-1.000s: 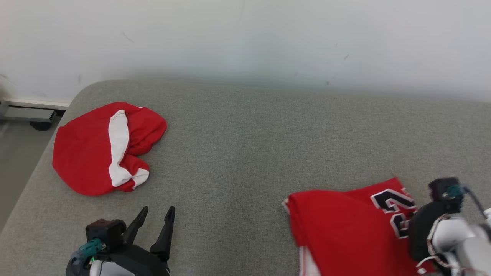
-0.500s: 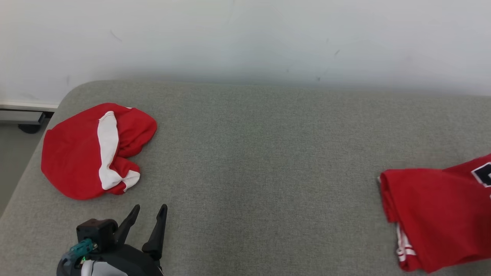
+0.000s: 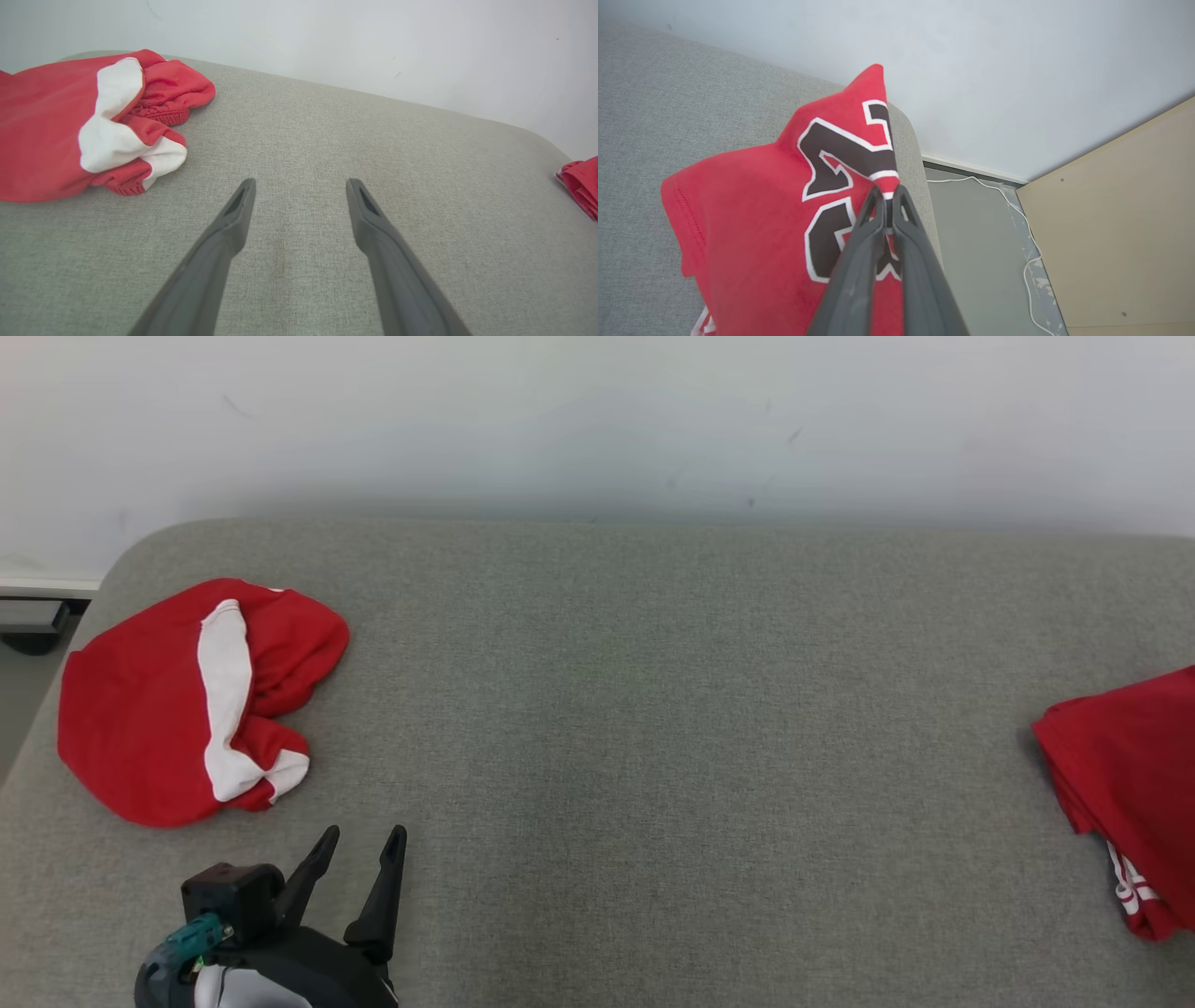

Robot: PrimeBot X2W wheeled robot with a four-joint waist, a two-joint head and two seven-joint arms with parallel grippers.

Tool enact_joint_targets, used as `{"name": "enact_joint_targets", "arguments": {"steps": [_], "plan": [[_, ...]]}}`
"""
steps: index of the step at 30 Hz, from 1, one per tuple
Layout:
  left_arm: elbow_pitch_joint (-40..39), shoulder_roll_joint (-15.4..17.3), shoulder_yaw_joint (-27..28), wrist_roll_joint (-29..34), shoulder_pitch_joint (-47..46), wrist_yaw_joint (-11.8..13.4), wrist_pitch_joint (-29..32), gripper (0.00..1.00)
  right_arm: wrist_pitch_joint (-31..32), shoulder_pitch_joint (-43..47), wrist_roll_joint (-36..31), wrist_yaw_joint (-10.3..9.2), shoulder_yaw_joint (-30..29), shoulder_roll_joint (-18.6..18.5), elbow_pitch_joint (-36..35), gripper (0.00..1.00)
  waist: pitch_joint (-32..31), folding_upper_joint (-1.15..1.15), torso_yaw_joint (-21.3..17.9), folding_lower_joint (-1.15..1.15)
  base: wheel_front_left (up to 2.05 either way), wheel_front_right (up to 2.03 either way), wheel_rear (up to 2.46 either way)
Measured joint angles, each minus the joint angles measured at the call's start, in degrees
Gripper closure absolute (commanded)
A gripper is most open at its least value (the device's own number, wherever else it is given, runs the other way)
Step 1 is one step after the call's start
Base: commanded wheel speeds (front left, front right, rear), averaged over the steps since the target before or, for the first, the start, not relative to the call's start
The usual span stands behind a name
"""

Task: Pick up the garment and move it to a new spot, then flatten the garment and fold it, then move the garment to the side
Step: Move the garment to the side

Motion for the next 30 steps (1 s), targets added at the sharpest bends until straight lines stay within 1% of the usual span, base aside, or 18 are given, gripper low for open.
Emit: {"name": "enact_joint_targets", "arguments": {"steps": [8,9,10,11,16,22,25,28,29,30], "plan": [[-0.94,-0.05,-0.19,0.12,-0.24,0.0,0.31,0.0,-2.7,0.02,-0.91,-0.12,-0.79,-0.22,1.08,1.0,1.82,0.0,-1.34,0.0,0.0,0.0,0.0],[-0.98,-0.05,-0.16,0.18,-0.31,0.0,0.31,0.0,-3.07,0.02,-1.04,-0.3,-0.82,-0.38,1.25,0.8,2.04,0.0,-1.48,0.0,0.0,0.0,0.0],[-0.97,-0.03,-0.18,0.19,-0.37,0.0,0.31,0.0,-3.76,-0.01,-1.27,-0.3,-0.87,-0.47,1.34,0.28,2.24,0.0,-1.62,0.0,0.0,0.0,0.0],[-0.94,-0.03,-0.18,0.19,-0.47,0.0,0.32,0.0,-4.2,-0.26,-1.31,-0.51,-0.93,-0.46,1.48,0.0,2.41,0.0,-1.77,0.0,0.0,0.0,0.0],[-0.76,-0.29,-0.55,0.49,-2.02,-0.02,0.88,0.0,-6.53,-2.08,-1.45,-1.04,-1.3,-0.57,2.86,0.0,2.88,0.0,-2.13,0.0,0.0,0.0,0.0],[0.25,-0.38,-0.65,0.49,-2.56,-0.09,0.88,0.0,-9.64,-4.32,-1.85,-1.02,-0.68,-0.57,3.94,0.0,2.41,0.0,-1.9,0.0,0.0,0.0,0.0],[0.31,-0.73,-0.51,0.43,-2.58,-0.43,0.71,0.0,-11.55,-5.18,-1.83,-0.52,0.0,-0.19,3.96,0.0,1.96,0.0,-1.63,-0.01,0.0,0.0,0.0],[0.41,-1.34,-0.51,0.43,-2.89,-0.57,-0.13,0.0,-13.78,-5.77,-1.19,-0.26,0.45,1.83,3.36,0.0,1.38,0.0,-1.32,-0.01,0.0,0.0,0.0],[0.41,-1.34,-0.51,0.43,-2.89,-0.57,-0.13,0.0,-13.78,-5.77,-1.19,-0.26,0.45,1.83,3.36,0.0,1.38,0.0,-1.32,-0.01,0.0,0.0,0.0],[0.64,-1.45,-0.56,0.46,-3.57,-0.64,-0.7,0.0,-15.21,-6.19,2.15,0.0,-0.04,5.08,3.25,0.0,0.91,0.0,-1.13,-0.01,0.0,0.0,0.0]]}}
